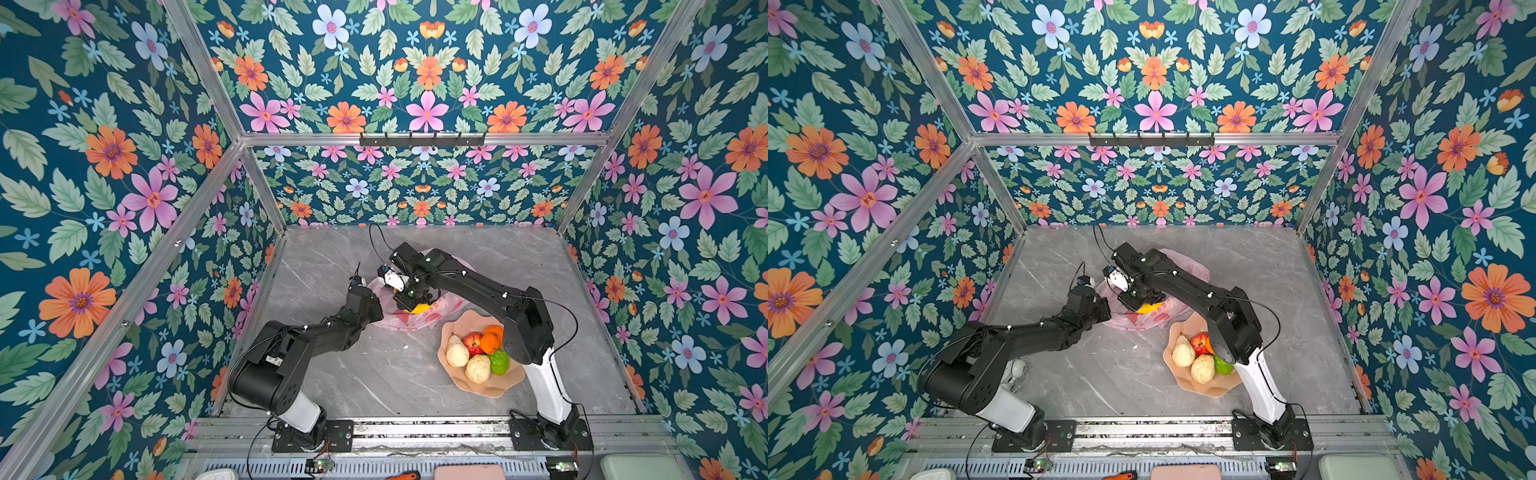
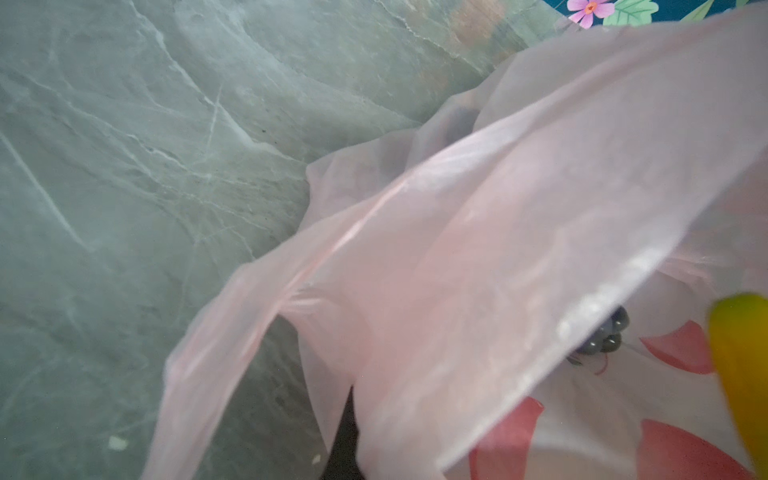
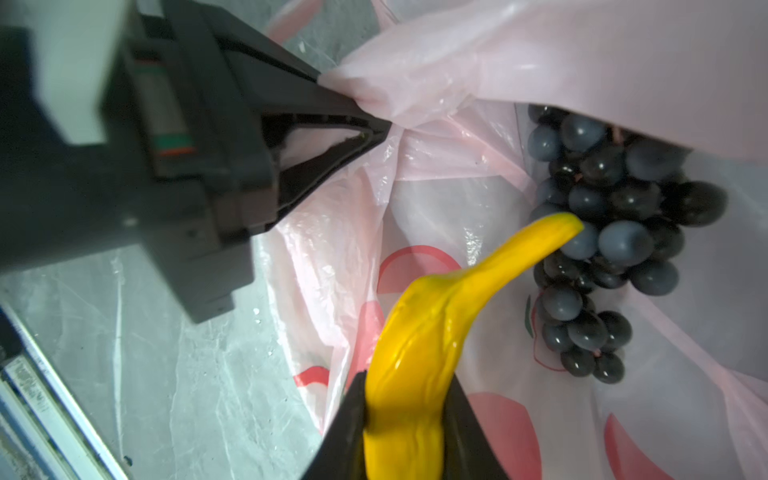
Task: Take the fake fruits out of the plastic bag
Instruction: 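Carry the yellow banana with the right gripper over the peach bowl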
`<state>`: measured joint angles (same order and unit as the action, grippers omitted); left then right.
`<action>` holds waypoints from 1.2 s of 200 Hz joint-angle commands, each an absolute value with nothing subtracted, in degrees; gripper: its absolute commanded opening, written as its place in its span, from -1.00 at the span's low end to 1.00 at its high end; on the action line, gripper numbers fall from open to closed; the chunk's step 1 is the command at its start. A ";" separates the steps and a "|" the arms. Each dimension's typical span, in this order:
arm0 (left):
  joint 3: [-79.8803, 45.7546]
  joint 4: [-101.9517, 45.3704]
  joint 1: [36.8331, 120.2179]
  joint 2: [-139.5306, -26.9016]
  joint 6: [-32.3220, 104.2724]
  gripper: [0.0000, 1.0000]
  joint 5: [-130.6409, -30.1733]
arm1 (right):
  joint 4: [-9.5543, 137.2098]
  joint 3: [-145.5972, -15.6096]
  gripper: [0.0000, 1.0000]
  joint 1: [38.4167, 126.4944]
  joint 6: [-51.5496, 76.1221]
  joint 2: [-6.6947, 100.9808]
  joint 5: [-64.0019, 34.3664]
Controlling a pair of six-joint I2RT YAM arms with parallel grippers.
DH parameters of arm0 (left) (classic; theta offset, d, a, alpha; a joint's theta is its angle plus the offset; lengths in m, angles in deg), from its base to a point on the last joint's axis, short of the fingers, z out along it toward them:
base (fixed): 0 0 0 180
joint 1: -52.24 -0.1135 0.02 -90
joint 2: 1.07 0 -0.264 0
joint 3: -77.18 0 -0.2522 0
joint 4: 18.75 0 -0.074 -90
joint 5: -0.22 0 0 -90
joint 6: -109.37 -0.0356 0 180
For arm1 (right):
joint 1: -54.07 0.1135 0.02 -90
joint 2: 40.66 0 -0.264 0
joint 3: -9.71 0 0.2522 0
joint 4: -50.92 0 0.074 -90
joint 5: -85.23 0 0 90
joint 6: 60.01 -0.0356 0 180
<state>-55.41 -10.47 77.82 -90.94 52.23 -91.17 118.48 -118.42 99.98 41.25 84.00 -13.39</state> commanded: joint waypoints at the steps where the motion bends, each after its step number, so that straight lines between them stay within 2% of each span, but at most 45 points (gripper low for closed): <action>1: -55.33 -10.80 77.76 -90.73 51.89 -1.00 -90.96 | 119.57 -118.88 -0.63 100.04 43.25 83.14 -15.78; 41: -55.51 -9.91 77.72 -90.42 51.45 -1.00 -90.09 | 117.55 -119.67 -0.63 100.49 41.81 83.82 -20.38; 110: -56.19 -9.03 77.76 -89.42 51.23 -1.00 -89.34 | 115.77 -118.46 -0.65 100.78 43.39 81.41 -17.97; 158: -56.01 -9.46 77.73 -89.43 51.10 -1.00 -89.78 | 116.22 -112.73 -0.66 101.53 46.02 74.53 -17.89; 240: -55.69 -9.75 77.72 -89.93 50.92 -1.00 -90.22 | 117.63 -92.91 -0.67 101.97 47.04 55.76 -15.59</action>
<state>-56.11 -10.07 77.78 -89.76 51.77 -89.88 116.47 -96.32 101.60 46.87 59.59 -16.25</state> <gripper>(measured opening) 0.050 0.255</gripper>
